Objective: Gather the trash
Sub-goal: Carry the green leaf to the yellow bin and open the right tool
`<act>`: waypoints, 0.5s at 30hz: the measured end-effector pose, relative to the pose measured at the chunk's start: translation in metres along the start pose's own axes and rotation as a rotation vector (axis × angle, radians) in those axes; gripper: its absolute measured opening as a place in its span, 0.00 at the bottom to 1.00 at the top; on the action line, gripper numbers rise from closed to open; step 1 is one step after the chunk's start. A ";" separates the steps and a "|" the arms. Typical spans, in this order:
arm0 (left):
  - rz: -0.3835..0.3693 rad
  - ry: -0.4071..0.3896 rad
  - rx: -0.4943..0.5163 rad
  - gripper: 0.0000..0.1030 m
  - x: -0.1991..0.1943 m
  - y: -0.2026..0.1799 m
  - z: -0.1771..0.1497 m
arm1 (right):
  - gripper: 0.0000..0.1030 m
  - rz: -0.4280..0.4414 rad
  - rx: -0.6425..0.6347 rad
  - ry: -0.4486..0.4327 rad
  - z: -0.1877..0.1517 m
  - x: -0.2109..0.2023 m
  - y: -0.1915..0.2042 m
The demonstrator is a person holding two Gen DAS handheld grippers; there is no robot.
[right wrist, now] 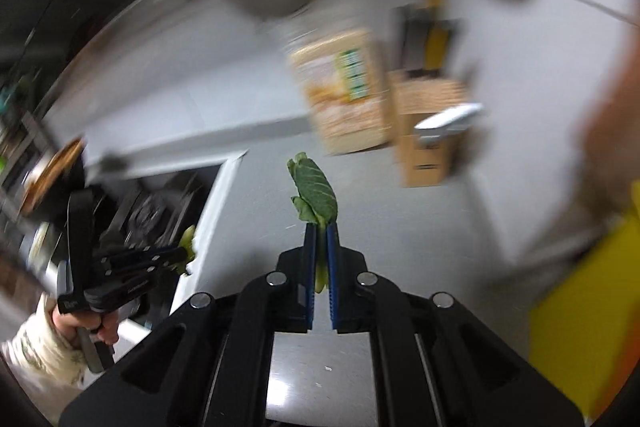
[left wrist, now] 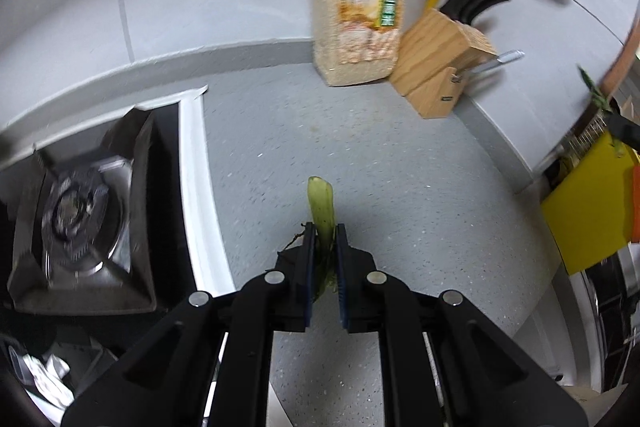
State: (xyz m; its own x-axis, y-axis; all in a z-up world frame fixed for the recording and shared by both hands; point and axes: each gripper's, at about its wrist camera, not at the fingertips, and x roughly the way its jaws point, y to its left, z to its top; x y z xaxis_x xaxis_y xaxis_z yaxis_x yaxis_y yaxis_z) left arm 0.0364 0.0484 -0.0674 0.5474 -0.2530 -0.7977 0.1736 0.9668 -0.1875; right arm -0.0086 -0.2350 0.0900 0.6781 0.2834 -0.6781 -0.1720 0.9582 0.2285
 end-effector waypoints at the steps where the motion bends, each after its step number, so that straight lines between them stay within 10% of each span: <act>1: -0.005 -0.003 0.017 0.11 0.000 -0.004 0.003 | 0.05 -0.028 0.014 -0.011 -0.002 -0.007 -0.007; 15: -0.046 -0.063 0.172 0.11 -0.008 -0.077 0.031 | 0.05 -0.554 0.337 -0.200 -0.013 -0.149 -0.157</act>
State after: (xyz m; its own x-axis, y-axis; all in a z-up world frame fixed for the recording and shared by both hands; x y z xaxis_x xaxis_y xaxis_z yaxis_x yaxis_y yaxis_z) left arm 0.0442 -0.0255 -0.0289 0.5850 -0.3040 -0.7519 0.3341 0.9351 -0.1181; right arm -0.0915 -0.4271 0.1462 0.7268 -0.2896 -0.6228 0.4491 0.8864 0.1120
